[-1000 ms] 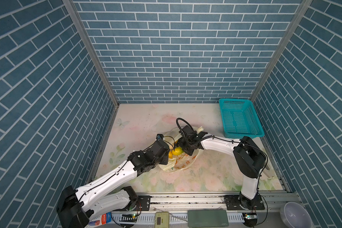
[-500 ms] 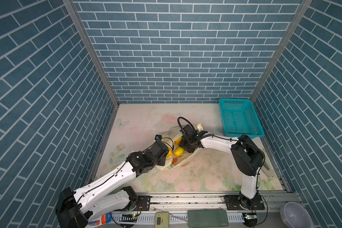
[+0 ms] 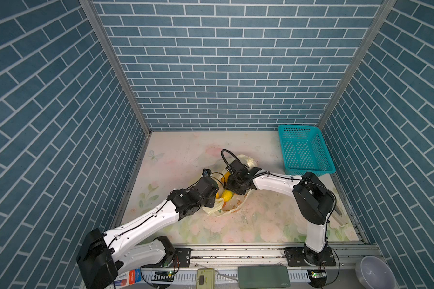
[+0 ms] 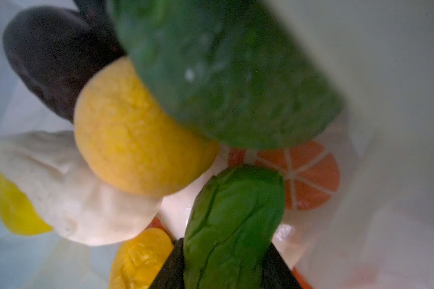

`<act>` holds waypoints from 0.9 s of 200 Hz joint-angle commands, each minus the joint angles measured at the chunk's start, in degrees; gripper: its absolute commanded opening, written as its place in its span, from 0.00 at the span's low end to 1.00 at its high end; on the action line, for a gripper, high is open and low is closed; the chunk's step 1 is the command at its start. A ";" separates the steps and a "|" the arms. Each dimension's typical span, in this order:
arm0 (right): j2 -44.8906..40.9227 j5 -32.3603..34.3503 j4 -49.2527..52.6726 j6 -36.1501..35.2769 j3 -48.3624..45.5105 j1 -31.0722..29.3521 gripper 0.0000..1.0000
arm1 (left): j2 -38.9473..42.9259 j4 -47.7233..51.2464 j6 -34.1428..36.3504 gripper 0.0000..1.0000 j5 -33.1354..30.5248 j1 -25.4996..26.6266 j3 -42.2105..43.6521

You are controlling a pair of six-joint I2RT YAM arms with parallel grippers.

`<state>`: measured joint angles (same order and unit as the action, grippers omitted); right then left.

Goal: Untie the knot of the plastic bag and take out the fruit
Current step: 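Grasp the green-yellow bitter melon inside the bag with the right gripper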

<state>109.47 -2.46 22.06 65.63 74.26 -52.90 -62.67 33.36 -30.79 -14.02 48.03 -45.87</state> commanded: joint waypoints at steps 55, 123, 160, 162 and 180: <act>-11.52 8.98 9.45 -11.31 2.03 -5.14 0.24 | 1.77 -1.14 -0.81 0.00 -1.37 -0.04 -0.59; -19.48 10.75 12.18 -15.85 3.12 -7.20 0.23 | 2.15 1.09 -0.66 0.00 -2.40 -0.31 -1.65; -23.02 7.87 15.86 -17.84 7.00 -7.14 0.23 | 1.50 2.31 0.26 0.00 -2.67 -0.67 -3.04; -23.24 7.50 15.94 -17.91 7.27 -7.02 0.23 | 1.46 2.43 0.33 0.00 -2.68 -0.66 -3.08; -24.66 4.96 16.68 -18.17 9.65 -6.05 0.23 | 1.17 2.75 0.30 0.00 -2.77 -0.74 -3.42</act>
<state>88.25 5.56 35.68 49.65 78.46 -59.77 -61.19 34.13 -31.07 -15.64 47.59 -47.59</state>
